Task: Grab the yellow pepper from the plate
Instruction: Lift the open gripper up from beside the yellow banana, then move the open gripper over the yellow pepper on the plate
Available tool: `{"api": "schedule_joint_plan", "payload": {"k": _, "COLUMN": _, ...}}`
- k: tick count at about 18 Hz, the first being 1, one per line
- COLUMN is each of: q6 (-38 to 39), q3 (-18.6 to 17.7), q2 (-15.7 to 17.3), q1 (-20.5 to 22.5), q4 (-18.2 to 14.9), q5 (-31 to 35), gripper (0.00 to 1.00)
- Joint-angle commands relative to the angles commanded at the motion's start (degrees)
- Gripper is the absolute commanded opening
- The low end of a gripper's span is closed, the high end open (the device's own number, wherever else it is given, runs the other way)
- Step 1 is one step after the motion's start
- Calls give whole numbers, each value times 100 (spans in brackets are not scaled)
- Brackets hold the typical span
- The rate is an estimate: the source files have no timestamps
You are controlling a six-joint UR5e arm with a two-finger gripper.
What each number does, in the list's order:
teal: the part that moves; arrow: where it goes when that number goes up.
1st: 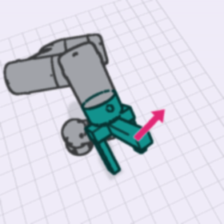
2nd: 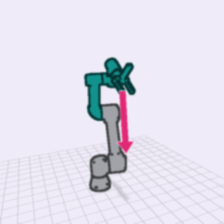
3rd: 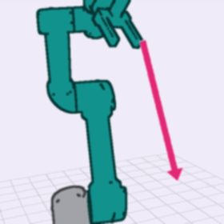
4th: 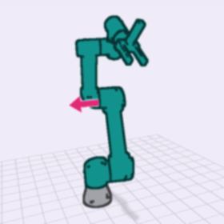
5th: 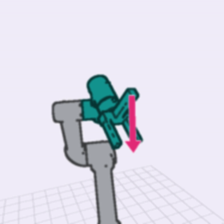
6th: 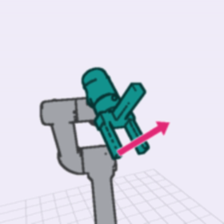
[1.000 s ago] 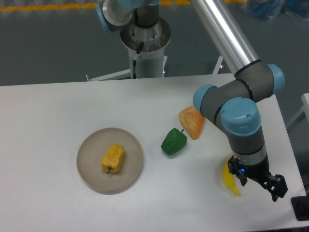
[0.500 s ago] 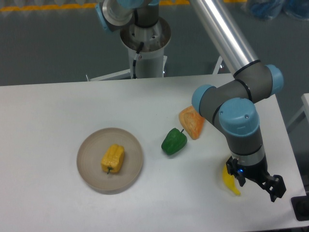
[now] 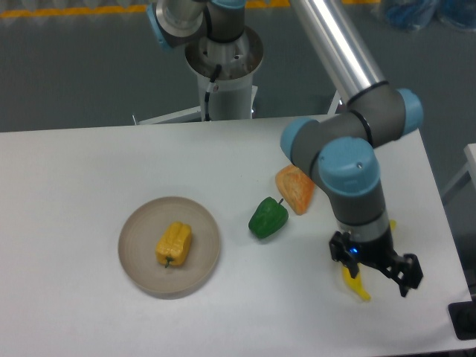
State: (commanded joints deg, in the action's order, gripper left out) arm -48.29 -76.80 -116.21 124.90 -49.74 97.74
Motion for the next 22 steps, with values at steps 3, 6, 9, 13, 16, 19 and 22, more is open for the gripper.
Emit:
{"api": "schedule_joint_plan", "payload": {"k": 3, "q6": 1134, "q3": -815, "q2": 641, "q1": -167, "q4": -1, "q5": -333, "gripper": 100}}
{"api": "schedule_joint_plan", "payload": {"k": 6, "q6": 2048, "q3": -1362, "q2": 1178, "q1": -325, "q4": -9, "q5": -904, "gripper": 100}}
{"api": "schedule_joint_plan", "payload": {"k": 9, "q6": 2140, "q3": -1968, "q2": 1504, "q1": -562, "q4": -1, "q5": -1475, "gripper": 100}}
{"api": "schedule_joint_plan", "payload": {"k": 13, "q6": 2175, "q3": -2356, "q2": 1566, "q1": -852, "q4": -1, "q5": -1864, "gripper": 100}}
{"api": "schedule_joint_plan", "payload": {"k": 16, "q6": 2341, "q3": -2418, "q2": 1487, "q1": -1204, "q4": 17, "q5": -1855, "gripper": 100}}
{"api": "schedule_joint_plan", "payload": {"k": 19, "q6": 2359, "q3": -2515, "q2": 1119, "q1": -1398, "q4": 201, "q5": -1794, "gripper": 100}}
{"api": "schedule_joint_plan", "payload": {"k": 22, "q6": 2342, "q3": -2506, "q2": 863, "q1": -1495, "q4": 377, "q5": -1776, "gripper": 100}}
